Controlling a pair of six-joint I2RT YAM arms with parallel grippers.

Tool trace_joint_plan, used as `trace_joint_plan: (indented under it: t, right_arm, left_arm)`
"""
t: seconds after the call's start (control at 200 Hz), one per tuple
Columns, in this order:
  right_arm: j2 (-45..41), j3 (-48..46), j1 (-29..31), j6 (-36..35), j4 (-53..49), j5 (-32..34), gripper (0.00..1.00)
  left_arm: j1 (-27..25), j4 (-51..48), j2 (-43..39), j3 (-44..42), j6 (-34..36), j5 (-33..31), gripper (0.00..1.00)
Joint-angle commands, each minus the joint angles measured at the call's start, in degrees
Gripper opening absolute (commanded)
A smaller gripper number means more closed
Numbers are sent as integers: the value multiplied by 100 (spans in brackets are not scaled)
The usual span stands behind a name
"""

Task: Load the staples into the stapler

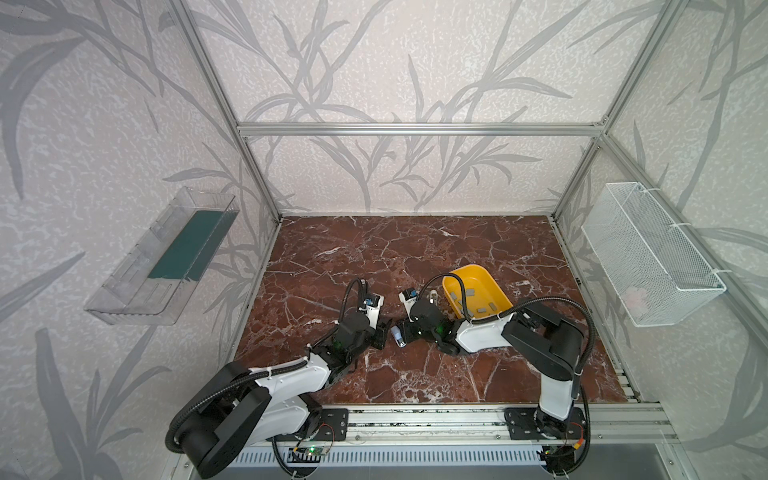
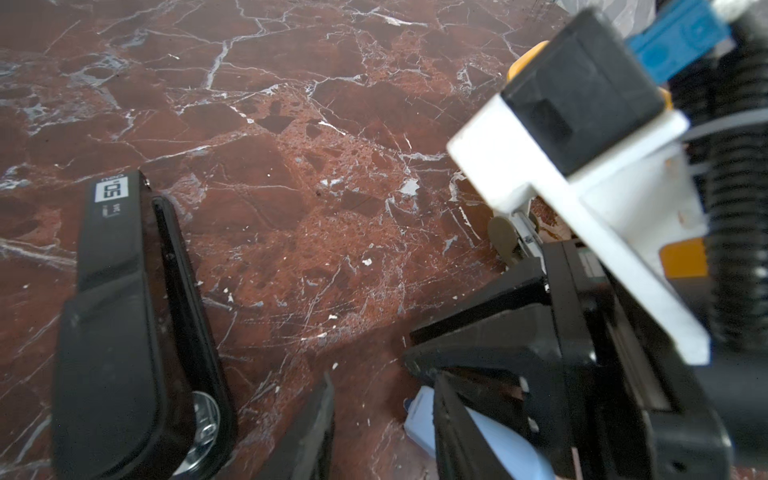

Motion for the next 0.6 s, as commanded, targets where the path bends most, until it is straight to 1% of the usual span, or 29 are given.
trace_joint_plan:
  t: [0.0,0.11,0.265,0.375,0.46,0.51,0.595]
  right_arm:
    - [-105,51,-63,-165,-362,126,22]
    - [-792,-193,-115,-462,-644,412,27]
    - [-1909,-552,-100,-763,-1066,626,30]
    - [-2530,-828,42,-756,-1178,763,38]
    - [-2736,-841,355,-808,-1212,1042,43]
    - [-2712,-740,646,-817,-1298,1174,44]
    - [-2506,-560,773,-787,-1359,1156,44]
  left_arm:
    - [47,138,45,-33,-198,-287,40]
    - [120,209,79,-9,-163,-171,40]
    - [231,419,139,-18,-112,39,40]
    - [264,412,374,115,-85,132,39]
    - [307,617,578,99,-122,169,37]
    - [344,700,668,102,-158,193,37]
    - [401,740,785,144,-214,264,36]
